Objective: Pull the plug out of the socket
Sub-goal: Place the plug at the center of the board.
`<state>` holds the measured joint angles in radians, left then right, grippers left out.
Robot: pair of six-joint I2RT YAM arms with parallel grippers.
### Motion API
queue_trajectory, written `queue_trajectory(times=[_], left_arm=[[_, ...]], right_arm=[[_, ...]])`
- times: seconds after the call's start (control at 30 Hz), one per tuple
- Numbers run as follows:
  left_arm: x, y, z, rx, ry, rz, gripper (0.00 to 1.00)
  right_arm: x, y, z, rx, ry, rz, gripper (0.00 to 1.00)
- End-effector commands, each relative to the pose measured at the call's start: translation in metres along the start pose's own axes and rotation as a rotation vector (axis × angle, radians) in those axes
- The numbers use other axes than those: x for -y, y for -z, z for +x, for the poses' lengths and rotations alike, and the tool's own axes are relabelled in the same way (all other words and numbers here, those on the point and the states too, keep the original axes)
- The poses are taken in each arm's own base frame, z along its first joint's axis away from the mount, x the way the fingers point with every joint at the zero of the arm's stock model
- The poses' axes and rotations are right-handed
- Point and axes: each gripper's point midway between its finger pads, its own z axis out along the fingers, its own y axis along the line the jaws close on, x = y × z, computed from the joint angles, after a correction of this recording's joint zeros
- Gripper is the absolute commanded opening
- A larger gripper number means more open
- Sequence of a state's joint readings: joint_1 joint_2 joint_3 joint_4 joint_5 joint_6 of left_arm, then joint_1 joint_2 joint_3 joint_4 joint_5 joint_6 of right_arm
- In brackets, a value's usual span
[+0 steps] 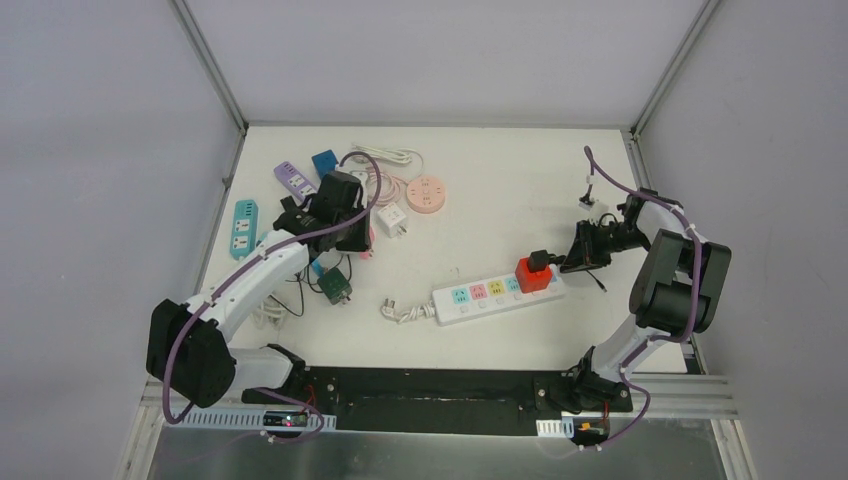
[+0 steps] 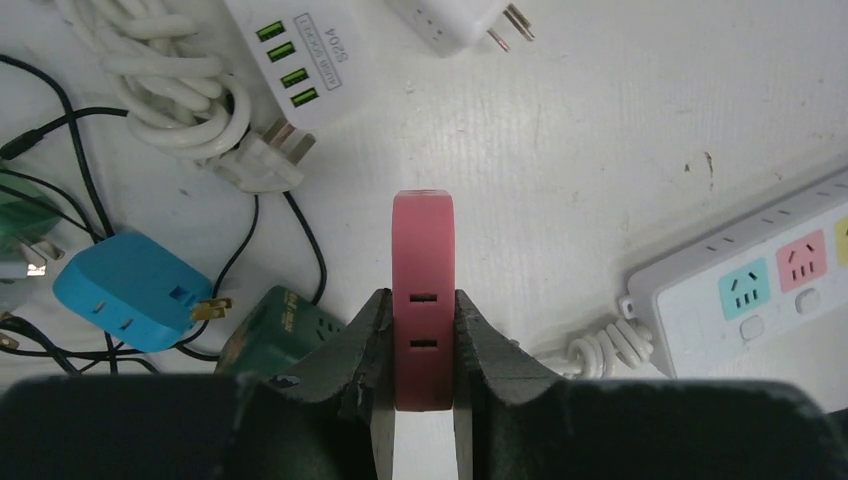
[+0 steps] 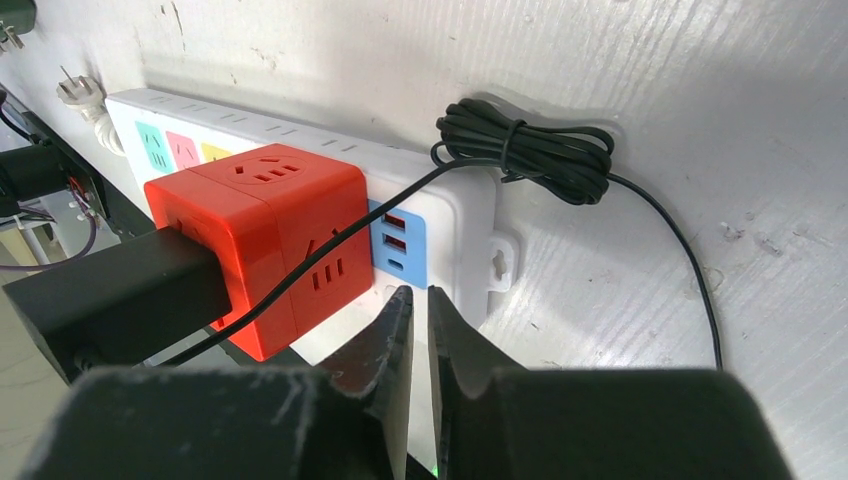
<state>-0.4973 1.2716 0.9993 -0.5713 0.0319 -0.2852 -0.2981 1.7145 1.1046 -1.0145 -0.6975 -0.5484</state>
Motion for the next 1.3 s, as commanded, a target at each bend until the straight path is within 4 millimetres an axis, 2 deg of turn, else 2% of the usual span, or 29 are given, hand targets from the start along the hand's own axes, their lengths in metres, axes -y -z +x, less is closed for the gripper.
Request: queue_trajectory(times=[0.0, 0.23, 0.4, 0.57, 0.6, 0.7, 0.93, 1.07, 1.27], left_arm=[[-0.025, -0.004, 0.000, -0.012, 0.084, -0.061, 0.00], [-0.070, -0.013, 0.001, -0.034, 0.189, -0.161, 0.00], [-0.110, -0.015, 0.005, -0.029, 0.241, -0.343, 0.00], [-0.134, -0.015, 0.013, -0.062, 0.249, -0.473, 0.00], [-0.137, -0.016, 0.016, -0.073, 0.249, -0.488, 0.00], [-0.143, -0.022, 0.023, -0.111, 0.252, -0.514, 0.18], [-0.150, -0.028, 0.026, -0.170, 0.277, -0.526, 0.47], [-0.150, -0.017, 0.010, -0.129, 0.270, -0.535, 0.54], [-0.141, 0.017, -0.018, -0.007, 0.242, -0.501, 0.55]], right_arm=[[-0.009, 0.011, -0.011, 0.058, 0.059, -0.013, 0.13], [-0.007, 0.011, -0.010, 0.055, 0.052, -0.012, 0.14], [-0.006, 0.011, -0.010, 0.056, 0.049, -0.011, 0.14], [-0.005, 0.012, -0.010, 0.058, 0.047, -0.009, 0.14], [-0.005, 0.012, -0.010, 0.060, 0.046, -0.008, 0.14], [-0.005, 0.013, -0.010, 0.061, 0.045, -0.007, 0.14], [-0.005, 0.014, -0.011, 0.068, 0.046, -0.009, 0.14], [-0.006, 0.015, -0.011, 0.074, 0.048, -0.008, 0.14], [-0.007, 0.019, -0.013, 0.091, 0.057, -0.004, 0.14]])
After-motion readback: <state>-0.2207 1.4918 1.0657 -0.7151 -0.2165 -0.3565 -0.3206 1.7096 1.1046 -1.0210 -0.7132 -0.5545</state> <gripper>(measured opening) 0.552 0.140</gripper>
